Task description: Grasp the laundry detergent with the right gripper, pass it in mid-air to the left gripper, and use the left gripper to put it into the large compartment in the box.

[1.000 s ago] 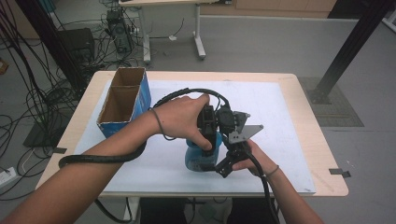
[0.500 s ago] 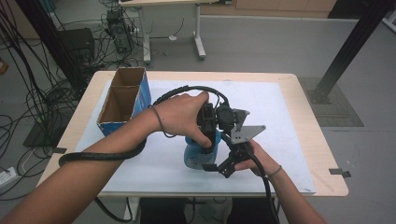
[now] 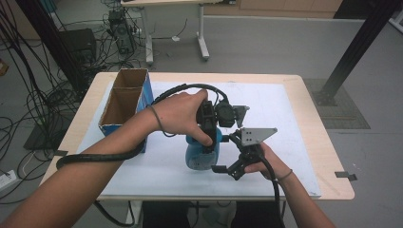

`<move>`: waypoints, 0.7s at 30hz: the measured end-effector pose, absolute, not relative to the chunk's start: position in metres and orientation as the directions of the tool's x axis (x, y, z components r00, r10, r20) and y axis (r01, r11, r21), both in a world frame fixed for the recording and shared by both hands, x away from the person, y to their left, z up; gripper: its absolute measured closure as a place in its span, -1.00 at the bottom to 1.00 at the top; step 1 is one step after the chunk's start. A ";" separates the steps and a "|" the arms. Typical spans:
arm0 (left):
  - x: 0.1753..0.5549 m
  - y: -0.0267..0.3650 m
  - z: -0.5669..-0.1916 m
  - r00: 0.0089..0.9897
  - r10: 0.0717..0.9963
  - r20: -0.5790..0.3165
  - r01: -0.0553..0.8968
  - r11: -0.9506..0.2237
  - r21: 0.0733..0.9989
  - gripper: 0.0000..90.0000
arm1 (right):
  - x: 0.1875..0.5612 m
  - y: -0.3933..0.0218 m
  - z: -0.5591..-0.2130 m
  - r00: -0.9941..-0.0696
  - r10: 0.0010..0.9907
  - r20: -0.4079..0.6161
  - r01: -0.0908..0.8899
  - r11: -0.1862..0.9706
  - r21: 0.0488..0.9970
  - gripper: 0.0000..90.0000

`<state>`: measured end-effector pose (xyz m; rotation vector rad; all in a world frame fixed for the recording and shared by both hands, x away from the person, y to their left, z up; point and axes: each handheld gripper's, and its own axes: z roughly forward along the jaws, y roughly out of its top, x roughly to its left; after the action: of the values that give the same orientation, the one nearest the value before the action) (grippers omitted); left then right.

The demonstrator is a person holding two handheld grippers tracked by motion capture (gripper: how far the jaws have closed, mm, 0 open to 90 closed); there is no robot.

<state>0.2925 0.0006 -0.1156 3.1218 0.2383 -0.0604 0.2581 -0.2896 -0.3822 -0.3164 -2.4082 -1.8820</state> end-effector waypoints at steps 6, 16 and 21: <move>0.293 0.003 -0.115 0.986 0.163 -0.038 0.163 -0.987 0.008 -0.16 | 0.255 -0.301 -0.383 -0.972 0.146 0.181 0.212 0.231 0.950 -0.97; 0.293 0.004 -0.115 0.985 0.166 -0.035 0.166 -0.986 -0.001 -0.16 | 0.245 -0.333 -0.379 -0.961 0.214 0.174 0.221 0.225 0.949 -0.98; 0.294 0.005 -0.114 0.985 0.166 -0.042 0.166 -0.986 0.000 -0.16 | 0.237 -0.356 -0.377 -0.951 0.260 0.169 0.227 0.210 0.951 -0.98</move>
<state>0.2936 0.0047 -0.1144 3.1265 0.2616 -0.0662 0.2366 -0.3555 -0.3767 -0.4959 -2.4651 -1.9286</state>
